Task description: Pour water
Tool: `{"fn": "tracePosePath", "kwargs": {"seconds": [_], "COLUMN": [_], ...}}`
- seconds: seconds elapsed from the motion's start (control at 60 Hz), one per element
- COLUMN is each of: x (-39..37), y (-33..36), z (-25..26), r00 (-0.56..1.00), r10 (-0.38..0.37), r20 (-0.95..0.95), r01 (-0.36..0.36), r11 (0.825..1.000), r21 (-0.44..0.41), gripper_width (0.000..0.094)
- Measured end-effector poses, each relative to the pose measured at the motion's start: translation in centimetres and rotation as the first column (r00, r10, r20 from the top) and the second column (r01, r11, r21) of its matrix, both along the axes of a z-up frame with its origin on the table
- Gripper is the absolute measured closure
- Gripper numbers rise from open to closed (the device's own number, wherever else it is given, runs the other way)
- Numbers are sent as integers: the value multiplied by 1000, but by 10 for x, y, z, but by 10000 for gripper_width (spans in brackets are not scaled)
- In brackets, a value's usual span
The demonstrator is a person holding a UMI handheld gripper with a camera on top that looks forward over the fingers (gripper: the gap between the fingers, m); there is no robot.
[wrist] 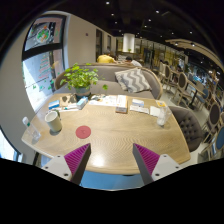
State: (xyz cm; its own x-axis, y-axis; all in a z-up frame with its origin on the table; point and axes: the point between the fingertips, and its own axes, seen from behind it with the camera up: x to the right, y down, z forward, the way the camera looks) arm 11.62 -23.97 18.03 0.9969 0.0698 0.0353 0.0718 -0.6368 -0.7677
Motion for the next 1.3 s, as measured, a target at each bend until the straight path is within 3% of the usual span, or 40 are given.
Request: {"fn": "tracePosePath", "kwargs": {"seconds": [0.333,0.55,0.683,0.933,1.183,1.3], "x": [-99,-212,-297,-427,-477,-483], "y": [-31,-54,-64,-27,53,78], "z": [-30,-58,-76,-97,-130,-146], "r00": [999,999,993,980,989,995], "r10": [37,50,91,156,105,68], "r20": [25,-12,-69,-122,-108,-74], "r01": [-36,-50,-95,-149,-86,-53], "r11": [998,997,994,987,982,979], "r21": [-49,-54,-49,64,171,195], "gripper_width": [74,83,81,76,72,133]}}
